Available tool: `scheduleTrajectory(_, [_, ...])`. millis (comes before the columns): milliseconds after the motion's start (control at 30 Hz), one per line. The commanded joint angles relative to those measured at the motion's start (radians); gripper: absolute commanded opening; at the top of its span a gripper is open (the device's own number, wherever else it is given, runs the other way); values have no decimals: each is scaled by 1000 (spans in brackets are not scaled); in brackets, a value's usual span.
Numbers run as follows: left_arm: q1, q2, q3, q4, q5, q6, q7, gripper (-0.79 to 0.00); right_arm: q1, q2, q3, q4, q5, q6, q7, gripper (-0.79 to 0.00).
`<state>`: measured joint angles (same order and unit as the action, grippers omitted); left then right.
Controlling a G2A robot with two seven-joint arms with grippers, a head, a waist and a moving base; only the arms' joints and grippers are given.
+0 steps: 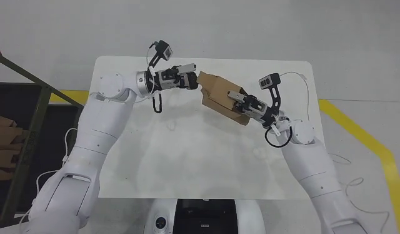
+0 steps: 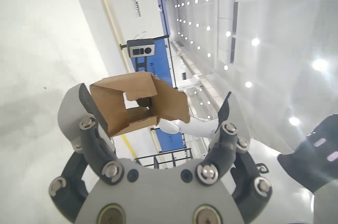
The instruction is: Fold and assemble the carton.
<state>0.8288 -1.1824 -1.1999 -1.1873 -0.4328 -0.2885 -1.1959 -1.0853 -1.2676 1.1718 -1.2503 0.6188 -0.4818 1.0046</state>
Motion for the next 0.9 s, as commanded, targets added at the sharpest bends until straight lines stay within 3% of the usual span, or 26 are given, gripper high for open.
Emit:
scheduleTrajectory(0, [0,5,2,-15,65,-13,-2,0,3,1,0,1,-9,2,-2,-785])
scheduleTrajectory(333, [-7,20,6,-79,241,-70,41,0,9,2,-3,7,-54,13,-25,-785])
scheduleTrajectory(500, [-11,30,13,-99,411,-82,86,0,8,4,1,5,-64,16,-29,-785])
scheduleTrajectory(867, [-6,31,37,-72,390,-56,111,0,6,2,-4,-14,-40,14,-23,-785])
